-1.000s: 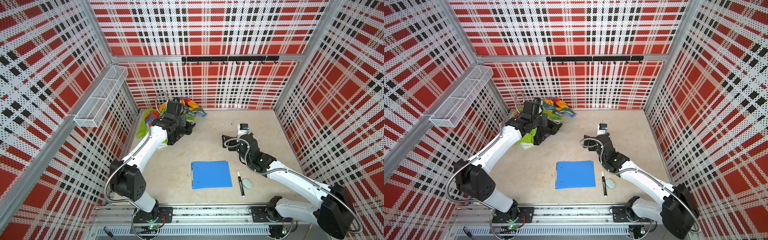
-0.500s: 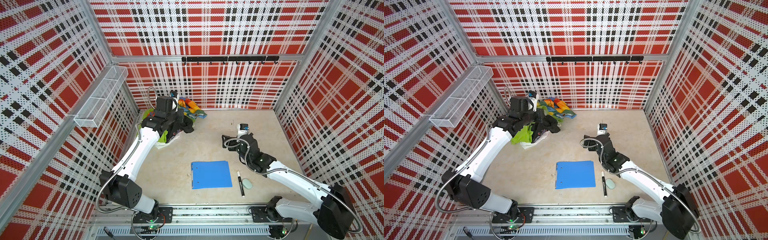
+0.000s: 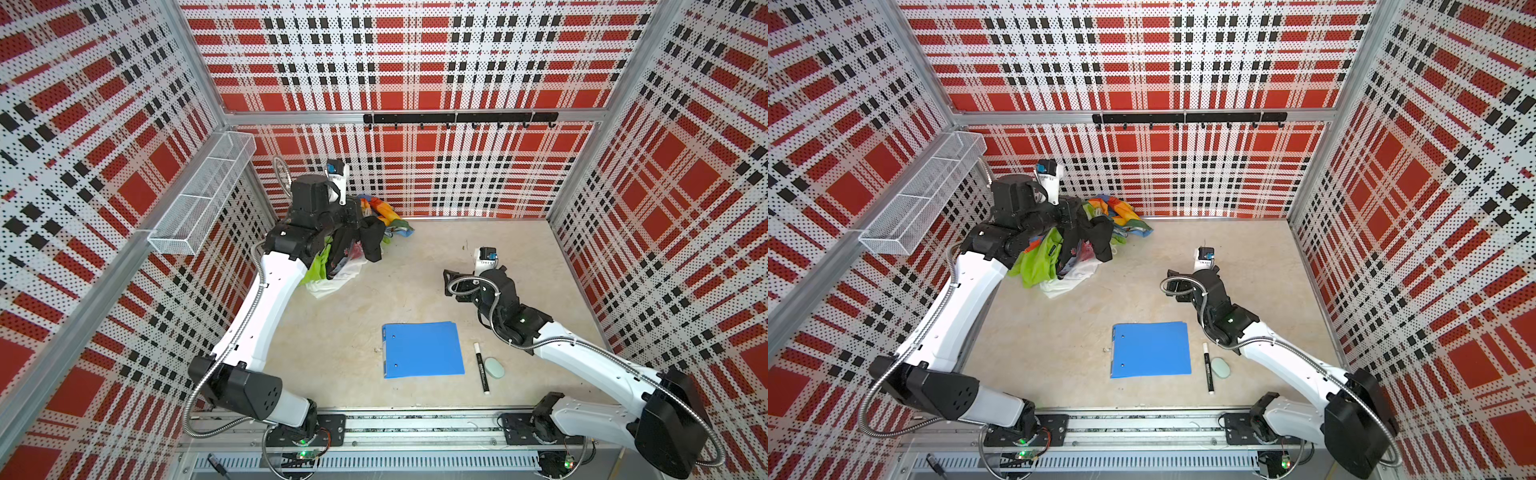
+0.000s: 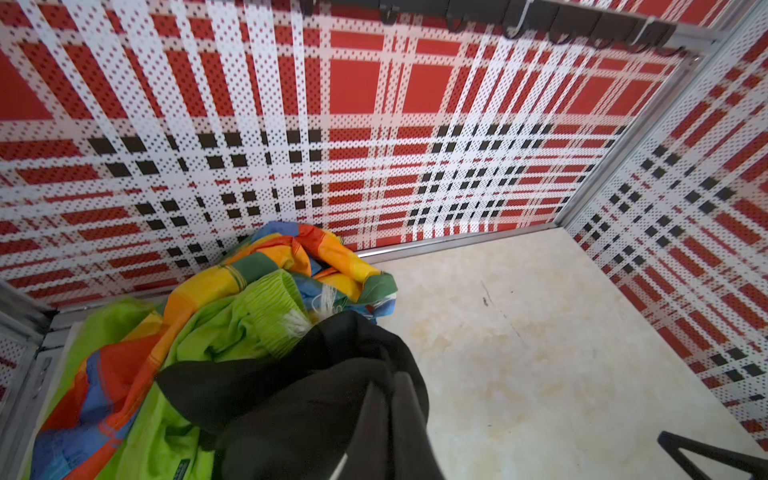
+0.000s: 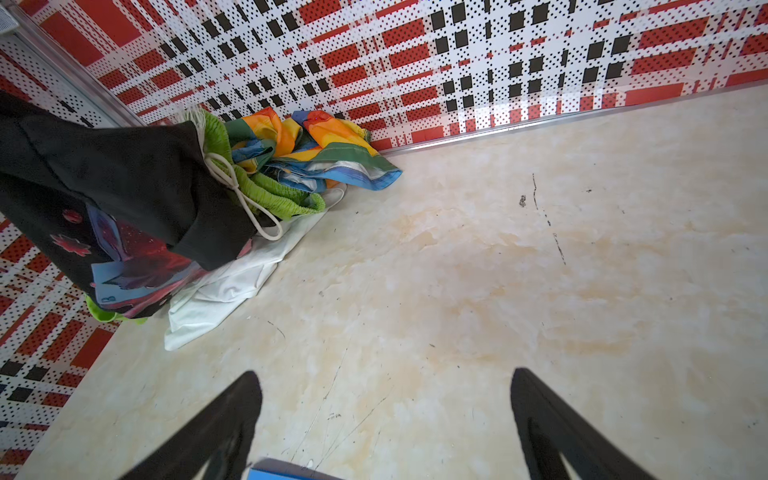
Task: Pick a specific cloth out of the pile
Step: 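Lift the black t-shirt high out of the pile with the left gripper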
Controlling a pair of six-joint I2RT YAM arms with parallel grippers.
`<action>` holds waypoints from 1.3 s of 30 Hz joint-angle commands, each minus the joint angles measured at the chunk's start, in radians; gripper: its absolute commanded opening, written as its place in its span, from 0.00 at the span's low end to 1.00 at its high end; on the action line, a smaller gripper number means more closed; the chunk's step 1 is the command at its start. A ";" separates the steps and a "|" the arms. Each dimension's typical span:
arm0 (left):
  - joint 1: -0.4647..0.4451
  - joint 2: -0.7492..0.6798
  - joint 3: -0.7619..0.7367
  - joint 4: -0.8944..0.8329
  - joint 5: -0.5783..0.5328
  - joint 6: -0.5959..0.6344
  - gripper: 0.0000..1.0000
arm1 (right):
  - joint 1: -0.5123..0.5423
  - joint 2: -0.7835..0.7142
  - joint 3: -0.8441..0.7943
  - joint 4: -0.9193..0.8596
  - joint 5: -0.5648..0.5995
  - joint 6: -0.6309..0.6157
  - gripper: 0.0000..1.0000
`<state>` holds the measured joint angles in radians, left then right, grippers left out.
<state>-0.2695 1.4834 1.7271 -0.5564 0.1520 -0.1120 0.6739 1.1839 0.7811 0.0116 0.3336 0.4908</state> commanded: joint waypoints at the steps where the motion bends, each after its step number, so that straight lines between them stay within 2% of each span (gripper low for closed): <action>1: 0.001 -0.054 0.054 0.113 0.067 -0.018 0.01 | 0.008 -0.001 -0.003 0.047 -0.007 0.007 1.00; 8: 0.030 -0.092 0.038 0.253 0.103 -0.066 0.01 | 0.007 -0.001 0.000 0.045 -0.006 0.004 1.00; 14: 0.102 -0.101 0.021 0.401 0.236 -0.199 0.00 | 0.008 0.000 0.002 0.044 -0.010 0.008 1.00; 19: 0.138 -0.111 -0.004 0.541 0.279 -0.283 0.00 | 0.009 -0.010 -0.003 0.044 -0.013 0.006 1.00; 21: 0.160 -0.110 -0.014 0.607 0.307 -0.338 0.00 | 0.009 -0.015 -0.006 0.044 -0.017 0.006 1.00; 25: 0.225 -0.091 -0.041 0.826 0.418 -0.534 0.00 | 0.008 -0.021 -0.012 0.044 -0.017 0.007 1.00; 32: 0.240 -0.028 0.085 0.894 0.466 -0.634 0.00 | 0.008 -0.031 -0.017 0.042 -0.010 0.009 1.00; 39: 0.239 0.025 0.247 0.915 0.449 -0.697 0.00 | 0.007 -0.041 -0.021 0.045 -0.003 0.017 1.00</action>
<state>-0.0330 1.5085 1.8961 0.2390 0.5976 -0.7578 0.6746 1.1717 0.7700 0.0109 0.3225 0.4946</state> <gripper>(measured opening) 0.055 0.998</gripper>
